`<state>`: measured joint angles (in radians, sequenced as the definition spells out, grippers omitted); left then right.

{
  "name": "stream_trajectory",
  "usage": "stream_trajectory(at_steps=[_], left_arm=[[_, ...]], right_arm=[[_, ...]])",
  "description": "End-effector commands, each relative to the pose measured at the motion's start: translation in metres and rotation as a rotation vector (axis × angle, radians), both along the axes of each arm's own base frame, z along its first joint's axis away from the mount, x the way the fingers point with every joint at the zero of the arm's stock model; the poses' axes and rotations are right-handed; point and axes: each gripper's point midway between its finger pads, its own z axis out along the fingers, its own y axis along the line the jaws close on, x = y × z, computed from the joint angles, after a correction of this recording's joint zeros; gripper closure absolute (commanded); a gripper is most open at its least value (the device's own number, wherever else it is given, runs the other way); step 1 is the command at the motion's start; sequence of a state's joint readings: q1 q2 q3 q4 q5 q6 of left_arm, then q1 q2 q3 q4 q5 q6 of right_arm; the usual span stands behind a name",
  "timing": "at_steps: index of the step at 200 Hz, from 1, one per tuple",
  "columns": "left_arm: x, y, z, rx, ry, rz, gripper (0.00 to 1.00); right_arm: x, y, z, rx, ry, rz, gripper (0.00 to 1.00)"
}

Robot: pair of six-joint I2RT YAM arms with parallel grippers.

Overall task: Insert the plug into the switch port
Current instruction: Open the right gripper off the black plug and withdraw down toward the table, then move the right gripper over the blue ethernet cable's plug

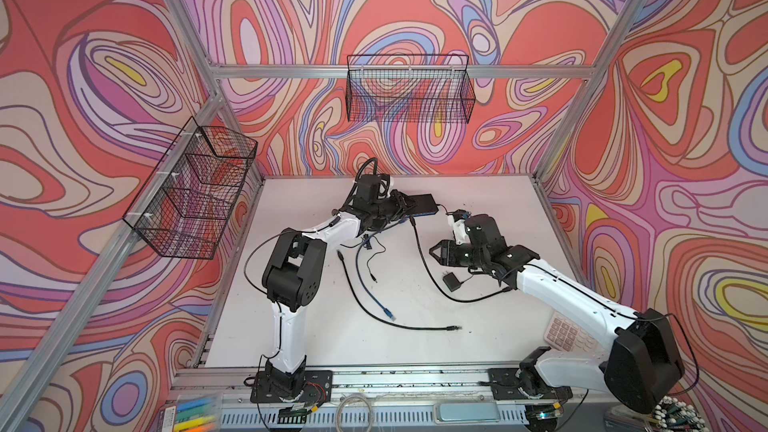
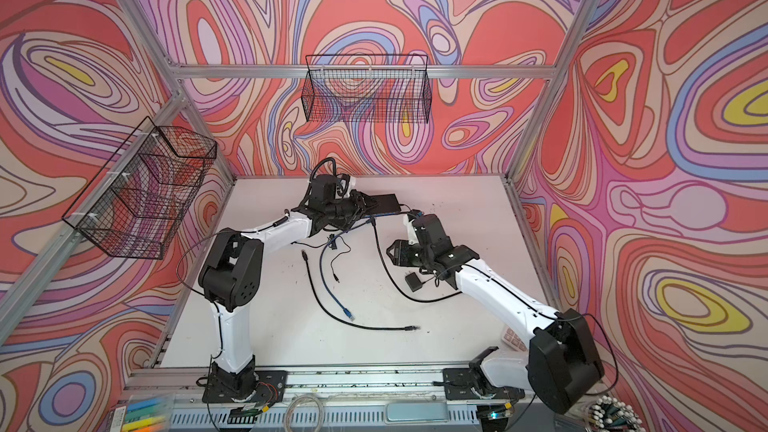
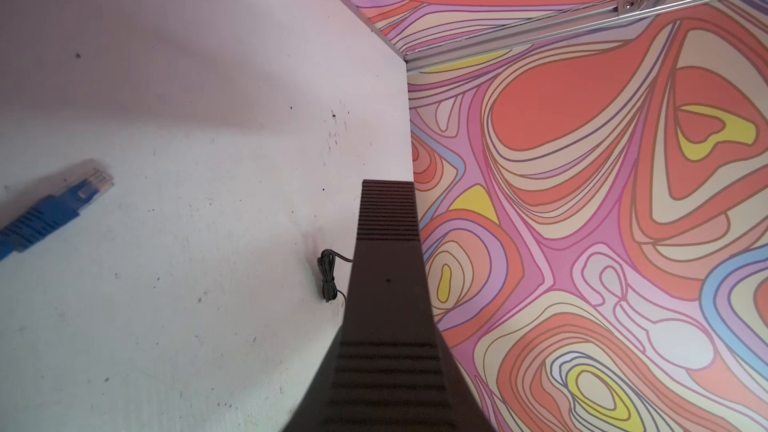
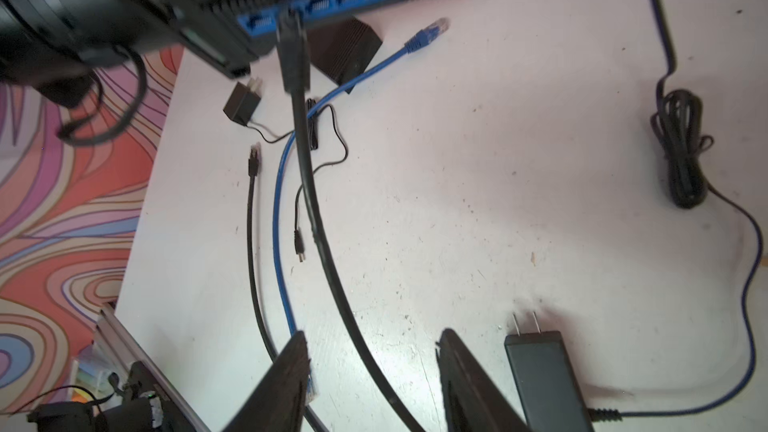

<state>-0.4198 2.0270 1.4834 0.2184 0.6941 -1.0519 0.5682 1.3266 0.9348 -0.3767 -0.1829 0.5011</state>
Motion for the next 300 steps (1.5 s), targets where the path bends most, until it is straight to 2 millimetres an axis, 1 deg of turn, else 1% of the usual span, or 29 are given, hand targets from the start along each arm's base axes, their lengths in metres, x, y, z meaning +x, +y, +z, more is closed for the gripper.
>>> stream_trajectory(at_steps=[1,14,33,46,60,75,79,82,84,88,107,109,113,135,155,168,194,220,244,274,300], left_arm=[[0.015,0.010,0.010,0.035,-0.041,0.011,0.96],[0.021,0.016,0.014,0.047,-0.044,0.018,0.96],[0.030,0.024,0.014,0.066,-0.036,0.025,0.96],[0.036,0.028,0.013,0.067,-0.031,0.031,0.96],[0.042,0.032,0.015,0.061,-0.030,0.031,0.96],[0.049,0.036,0.016,0.060,-0.036,0.041,0.96],[0.051,0.038,0.017,0.060,-0.039,0.042,0.96],[0.052,0.039,0.017,0.061,-0.039,0.044,0.96],[0.053,0.039,0.017,0.061,-0.039,0.045,0.96],[0.055,0.040,0.017,0.061,-0.038,0.047,0.96],[0.062,0.045,0.017,0.043,-0.042,0.058,0.96],[0.063,0.045,0.016,0.042,-0.041,0.059,0.96],[0.064,0.045,0.016,0.037,-0.039,0.059,0.96],[0.069,0.049,0.010,0.020,-0.026,0.073,0.96],[0.071,0.051,0.009,-0.004,-0.028,0.084,0.96],[0.071,0.052,0.007,-0.010,-0.026,0.086,0.96],[0.072,0.053,0.006,-0.017,-0.027,0.087,0.96],[0.073,0.054,0.005,-0.029,-0.026,0.094,0.96],[0.074,0.055,0.006,-0.042,-0.028,0.105,0.96],[0.077,0.054,0.009,-0.076,-0.035,0.121,0.96],[0.080,0.054,0.011,-0.098,-0.039,0.130,0.96]], right_arm=[[-0.001,0.023,-0.005,-0.094,-0.027,0.032,0.48],[-0.006,0.045,-0.009,-0.121,-0.035,0.072,0.49],[-0.012,0.079,-0.017,-0.160,-0.042,0.134,0.49],[-0.012,0.101,-0.023,-0.176,-0.048,0.166,0.50],[-0.008,0.117,-0.032,-0.202,-0.054,0.173,0.50],[0.005,0.125,-0.038,-0.206,-0.065,0.135,0.50],[0.010,0.125,-0.041,-0.214,-0.066,0.114,0.50],[0.013,0.125,-0.038,-0.212,-0.074,0.098,0.50],[0.014,0.126,-0.047,-0.227,-0.061,0.091,0.50],[0.018,0.127,-0.053,-0.237,-0.056,0.075,0.51],[0.038,0.129,-0.064,-0.279,-0.051,-0.002,0.51],[0.040,0.129,-0.063,-0.276,-0.054,-0.010,0.51],[0.044,0.130,-0.068,-0.281,-0.044,-0.024,0.50],[0.070,0.127,-0.085,-0.225,0.015,-0.110,0.51],[0.094,0.123,-0.093,-0.134,0.041,-0.165,0.53],[0.108,0.118,-0.097,-0.106,0.054,-0.198,0.55],[0.133,0.117,-0.097,-0.055,0.061,-0.237,0.55],[0.151,0.111,-0.102,-0.036,0.083,-0.312,0.56],[0.166,0.098,-0.109,-0.050,0.107,-0.412,0.66],[0.179,0.085,-0.106,-0.070,0.085,-0.501,0.65],[0.184,0.069,-0.103,-0.092,0.085,-0.577,0.64]])
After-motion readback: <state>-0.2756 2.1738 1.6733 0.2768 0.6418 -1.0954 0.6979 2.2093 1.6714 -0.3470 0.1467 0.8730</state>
